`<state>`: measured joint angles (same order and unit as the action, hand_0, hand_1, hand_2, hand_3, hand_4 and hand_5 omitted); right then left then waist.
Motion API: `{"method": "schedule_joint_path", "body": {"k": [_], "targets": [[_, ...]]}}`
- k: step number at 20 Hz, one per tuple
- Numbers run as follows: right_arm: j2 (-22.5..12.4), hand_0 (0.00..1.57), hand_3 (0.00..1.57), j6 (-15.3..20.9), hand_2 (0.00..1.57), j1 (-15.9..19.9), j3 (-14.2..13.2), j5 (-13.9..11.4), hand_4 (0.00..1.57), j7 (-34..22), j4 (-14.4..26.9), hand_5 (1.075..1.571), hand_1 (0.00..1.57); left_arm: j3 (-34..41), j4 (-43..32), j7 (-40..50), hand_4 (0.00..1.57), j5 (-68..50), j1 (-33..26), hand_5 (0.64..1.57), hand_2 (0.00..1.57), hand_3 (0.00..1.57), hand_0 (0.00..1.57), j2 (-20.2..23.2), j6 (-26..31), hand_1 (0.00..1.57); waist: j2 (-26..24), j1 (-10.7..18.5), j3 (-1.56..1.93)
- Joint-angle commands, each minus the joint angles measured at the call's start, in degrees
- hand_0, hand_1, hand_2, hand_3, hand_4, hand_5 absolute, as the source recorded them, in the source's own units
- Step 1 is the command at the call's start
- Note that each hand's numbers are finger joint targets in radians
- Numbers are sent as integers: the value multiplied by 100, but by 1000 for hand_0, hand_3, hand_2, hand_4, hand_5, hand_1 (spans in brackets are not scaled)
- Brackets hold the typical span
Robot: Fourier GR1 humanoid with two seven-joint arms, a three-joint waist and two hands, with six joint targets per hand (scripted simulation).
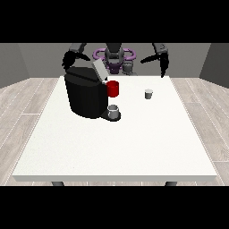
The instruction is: Insert the coffee pod into the coffee machine and close the lid
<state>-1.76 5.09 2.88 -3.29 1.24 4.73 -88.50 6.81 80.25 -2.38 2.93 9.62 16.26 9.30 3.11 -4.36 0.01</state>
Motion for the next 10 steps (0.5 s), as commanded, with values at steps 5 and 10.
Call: {"method": "schedule_joint_path", "body": {"k": [5,10], "targets": [[44,0,0,110,0,523,-19,46,337,145,187,1571,0,386,-1408,-324,0,83,722,1571,0,0,0,460,312,0,643,-109,-2],[171,0,0,441,0,674,262,-174,372,-233,372,1571,0,22,-1942,-161,0,724,1071,1571,0,0,0,143,-233,0,564,-137,-1]]}}
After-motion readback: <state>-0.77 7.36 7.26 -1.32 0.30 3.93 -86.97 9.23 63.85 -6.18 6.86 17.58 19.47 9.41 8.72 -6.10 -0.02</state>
